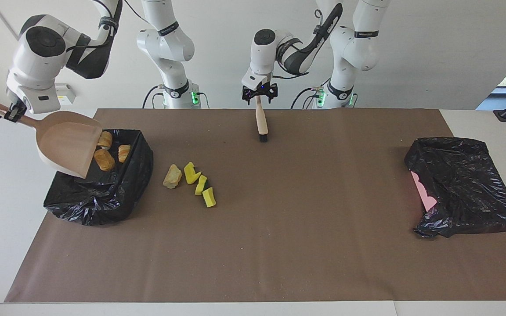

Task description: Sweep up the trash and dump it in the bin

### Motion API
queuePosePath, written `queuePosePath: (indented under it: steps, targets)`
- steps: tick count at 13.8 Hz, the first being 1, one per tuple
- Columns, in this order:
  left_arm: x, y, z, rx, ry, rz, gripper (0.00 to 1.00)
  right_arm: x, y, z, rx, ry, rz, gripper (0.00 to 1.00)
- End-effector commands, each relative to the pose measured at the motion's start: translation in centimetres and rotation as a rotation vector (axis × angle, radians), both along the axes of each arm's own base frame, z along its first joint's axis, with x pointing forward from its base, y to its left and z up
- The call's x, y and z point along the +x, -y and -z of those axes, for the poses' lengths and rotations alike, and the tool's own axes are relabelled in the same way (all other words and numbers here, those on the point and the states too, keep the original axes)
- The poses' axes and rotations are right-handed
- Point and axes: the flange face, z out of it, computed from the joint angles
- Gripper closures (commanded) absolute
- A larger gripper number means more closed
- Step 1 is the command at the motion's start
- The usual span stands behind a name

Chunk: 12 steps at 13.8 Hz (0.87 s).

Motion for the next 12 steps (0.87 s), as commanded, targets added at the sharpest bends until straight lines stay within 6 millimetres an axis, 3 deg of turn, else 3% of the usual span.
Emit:
queuePosePath:
  steps: [1, 3, 4, 8, 10, 12]
  targets:
    - [10.4, -3.5, -5.1, 0.006, 0.005, 0.041, 0.0, -0.4, -0.1, -0.5, -0.052, -0.023, -0.052, 1.0]
    - [15.4, -7.9, -8.1, 0.009, 0.029, 0.068, 0.0, -0.4, 0.0, -0.8, -0.07, -0.029, -0.057, 1.0]
    - [18.1, -11.0, -9.6, 0.004, 0.055, 0.063, 0.0, -0.5, 0.0, -1.4, -0.074, -0.026, -0.05, 1.0]
    - [25.6, -20.7, -16.3, 0.01, 0.14, 0.141, 0.0, -2.2, 0.3, -8.1, -0.046, 0.084, 0.045, 1.0]
    - [27.8, -25.0, -21.5, 0.003, 0.178, 0.158, 0.0, -2.7, -0.4, -9.8, 0.073, 0.139, 0.129, 1.0]
    - [28.6, -28.7, -27.0, 0.004, 0.222, 0.191, 0.0, -2.9, -1.3, -11.2, 0.117, 0.235, 0.235, 1.0]
